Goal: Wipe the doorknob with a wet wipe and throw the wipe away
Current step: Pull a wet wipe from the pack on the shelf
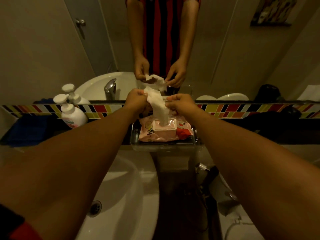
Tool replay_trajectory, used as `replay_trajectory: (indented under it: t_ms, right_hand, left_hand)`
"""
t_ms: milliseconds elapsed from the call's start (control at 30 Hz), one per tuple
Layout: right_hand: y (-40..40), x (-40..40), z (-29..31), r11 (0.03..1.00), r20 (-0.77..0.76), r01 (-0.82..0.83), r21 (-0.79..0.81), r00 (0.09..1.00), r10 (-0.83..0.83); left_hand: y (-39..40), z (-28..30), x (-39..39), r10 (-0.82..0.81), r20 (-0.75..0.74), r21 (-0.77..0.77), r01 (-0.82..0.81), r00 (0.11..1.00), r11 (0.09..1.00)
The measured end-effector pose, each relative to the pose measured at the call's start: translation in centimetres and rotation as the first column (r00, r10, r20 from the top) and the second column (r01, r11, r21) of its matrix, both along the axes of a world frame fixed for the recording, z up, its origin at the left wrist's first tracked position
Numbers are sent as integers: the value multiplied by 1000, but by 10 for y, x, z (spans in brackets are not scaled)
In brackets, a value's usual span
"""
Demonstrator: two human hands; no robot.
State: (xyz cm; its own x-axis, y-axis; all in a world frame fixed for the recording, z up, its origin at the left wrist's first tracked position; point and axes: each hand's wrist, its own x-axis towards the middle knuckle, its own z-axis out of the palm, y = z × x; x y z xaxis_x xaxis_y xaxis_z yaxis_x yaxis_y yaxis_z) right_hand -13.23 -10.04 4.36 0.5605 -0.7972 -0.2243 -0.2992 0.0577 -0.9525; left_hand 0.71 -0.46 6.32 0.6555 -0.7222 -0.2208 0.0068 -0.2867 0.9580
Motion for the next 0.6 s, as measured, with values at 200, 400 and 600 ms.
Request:
replay_trajectory:
  t_ms: [200,400,600]
  right_hand:
    - [15,-13,26,999,5,-46,28,999,46]
    - [37,-23,52,995,-19,-94,-21,995,93]
    - [55,-31,79,988,-41,-139,-67,990,136]
  left_hand:
    - [22,33,-9,24,-111,-9,-25,993,1000]
    - [44,61,-17,68,-155,-94,-83,986,992]
    - [72,86,-26,69,-170,-163,-97,983,982]
